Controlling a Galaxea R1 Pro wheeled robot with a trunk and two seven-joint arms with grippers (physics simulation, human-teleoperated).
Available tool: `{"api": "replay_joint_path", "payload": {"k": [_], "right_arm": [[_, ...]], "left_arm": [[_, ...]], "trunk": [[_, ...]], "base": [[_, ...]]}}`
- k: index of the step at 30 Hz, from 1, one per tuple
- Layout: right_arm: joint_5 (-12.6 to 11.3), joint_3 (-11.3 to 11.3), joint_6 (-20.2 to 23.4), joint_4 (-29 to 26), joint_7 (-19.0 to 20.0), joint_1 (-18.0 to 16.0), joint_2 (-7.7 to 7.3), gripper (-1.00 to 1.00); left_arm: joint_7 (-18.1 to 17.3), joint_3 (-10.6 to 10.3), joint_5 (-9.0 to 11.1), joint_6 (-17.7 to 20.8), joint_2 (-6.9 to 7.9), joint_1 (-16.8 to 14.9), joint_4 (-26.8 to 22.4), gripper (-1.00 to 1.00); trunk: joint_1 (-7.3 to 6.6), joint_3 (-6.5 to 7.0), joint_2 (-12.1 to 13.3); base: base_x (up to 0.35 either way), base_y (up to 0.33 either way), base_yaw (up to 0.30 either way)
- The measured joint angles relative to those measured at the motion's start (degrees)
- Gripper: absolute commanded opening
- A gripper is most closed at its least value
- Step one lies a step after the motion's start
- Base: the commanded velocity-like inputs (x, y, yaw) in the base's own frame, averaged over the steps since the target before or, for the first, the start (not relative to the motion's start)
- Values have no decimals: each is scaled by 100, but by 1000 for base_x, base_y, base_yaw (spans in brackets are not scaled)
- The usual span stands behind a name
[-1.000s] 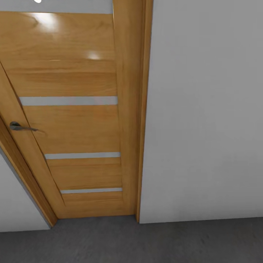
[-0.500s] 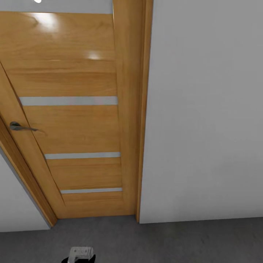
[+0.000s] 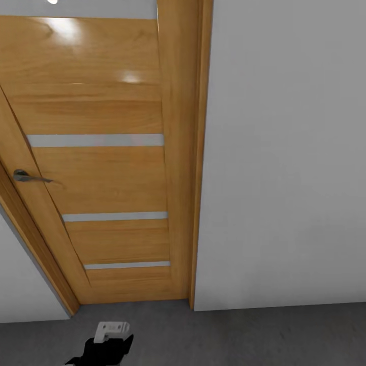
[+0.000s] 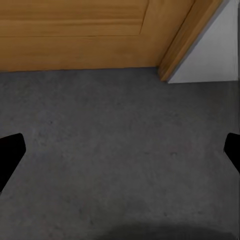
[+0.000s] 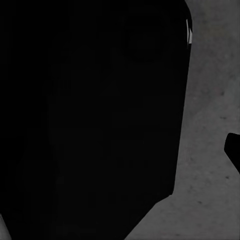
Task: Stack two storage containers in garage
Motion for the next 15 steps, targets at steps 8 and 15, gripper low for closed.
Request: {"api": "replay_joint_path", "payload": {"k": [8, 15], "right_arm": [[0, -4, -1, -3, 3, 1, -6, 100], [2, -3, 0, -93, 4, 1, -8, 100]], "left_arm": [[-123, 14, 2, 109, -7, -803, -33, 100], [-135, 18, 0, 342, -12, -1704, -35, 100]], "trunk": [[0, 2, 1], [0, 2, 0]], "base": [[0, 0, 0], [0, 0, 0]]}}
